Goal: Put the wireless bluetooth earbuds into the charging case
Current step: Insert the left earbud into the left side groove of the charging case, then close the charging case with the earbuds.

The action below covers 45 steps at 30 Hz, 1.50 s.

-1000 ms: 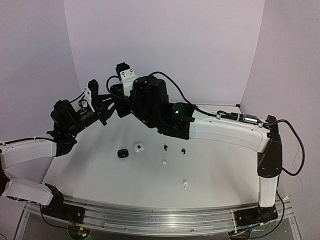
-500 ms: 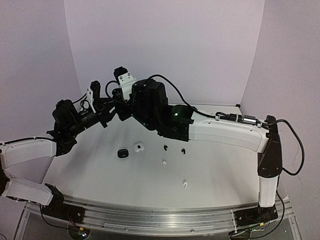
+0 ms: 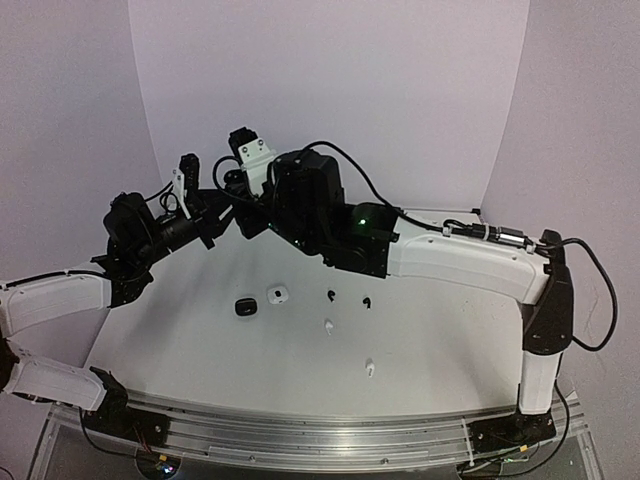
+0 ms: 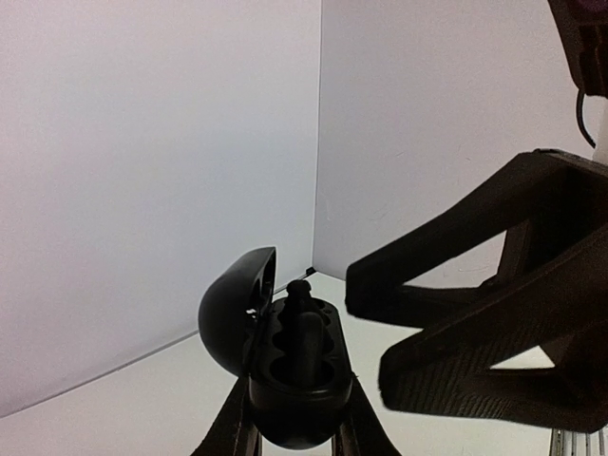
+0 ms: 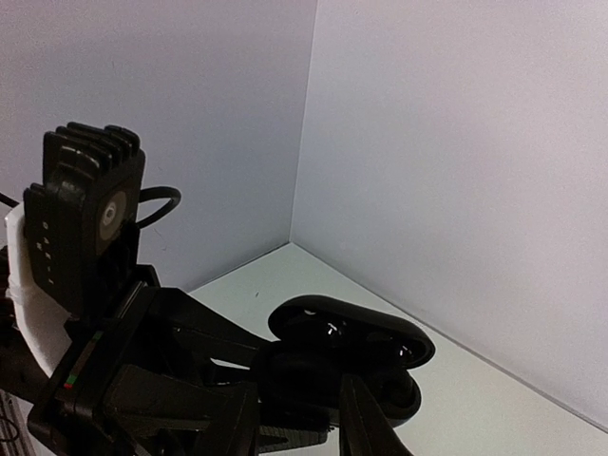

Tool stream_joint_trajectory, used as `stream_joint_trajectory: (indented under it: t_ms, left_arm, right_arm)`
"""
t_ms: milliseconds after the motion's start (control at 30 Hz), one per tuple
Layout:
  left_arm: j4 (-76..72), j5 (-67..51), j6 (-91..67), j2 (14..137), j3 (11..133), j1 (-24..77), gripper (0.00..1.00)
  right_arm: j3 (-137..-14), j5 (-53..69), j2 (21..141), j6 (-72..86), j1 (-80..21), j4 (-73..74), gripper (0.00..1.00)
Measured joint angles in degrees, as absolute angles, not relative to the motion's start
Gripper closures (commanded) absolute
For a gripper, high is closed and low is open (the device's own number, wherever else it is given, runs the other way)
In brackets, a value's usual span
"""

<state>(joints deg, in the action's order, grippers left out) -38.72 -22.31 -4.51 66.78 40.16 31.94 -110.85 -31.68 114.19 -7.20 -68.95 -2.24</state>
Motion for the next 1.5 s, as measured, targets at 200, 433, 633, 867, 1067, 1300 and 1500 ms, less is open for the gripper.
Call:
stream_joint_trajectory:
  t_ms: [200, 433, 633, 867, 1067, 1300, 1500]
  left_arm:
    - [-36.7, -22.4, -4.6, 66.8, 40.5, 31.9, 1.0]
    - [-35.5, -26.5, -3.0, 66.8, 40.6, 31.9, 1.0]
    - [-32.8, -34.2, 1.8, 66.8, 40.9, 31.9, 1.0]
    - [-29.7, -43.3, 5.2, 67.5, 42.6, 31.7, 1.0]
    - [-28.9, -48.2, 7.6, 68.7, 44.2, 31.5, 1.0]
    - [-28.3, -49.1, 7.5, 68.8, 44.4, 31.5, 1.0]
    - [-27.1, -48.3, 7.0, 68.8, 44.6, 31.5, 1.0]
  right_arm:
    - [-110.9, -31.0, 111.5, -7.0, -68.9, -2.1, 0.61]
    - [-111.0, -30.6, 109.0, -5.4, -68.0, -1.6, 0.74]
    - [-111.1, -23.6, 107.1, 2.9, -61.7, 2.7, 0.87]
    - [-113.6, -14.7, 107.3, 6.7, -56.3, 13.5, 0.93]
    - [-113.0, -6.1, 107.4, 6.9, -57.0, 17.5, 0.96]
    - [-109.1, 0.2, 107.4, 7.0, -57.2, 19.0, 0.99]
    - [-106.4, 2.0, 106.9, 7.2, -56.9, 19.6, 0.97]
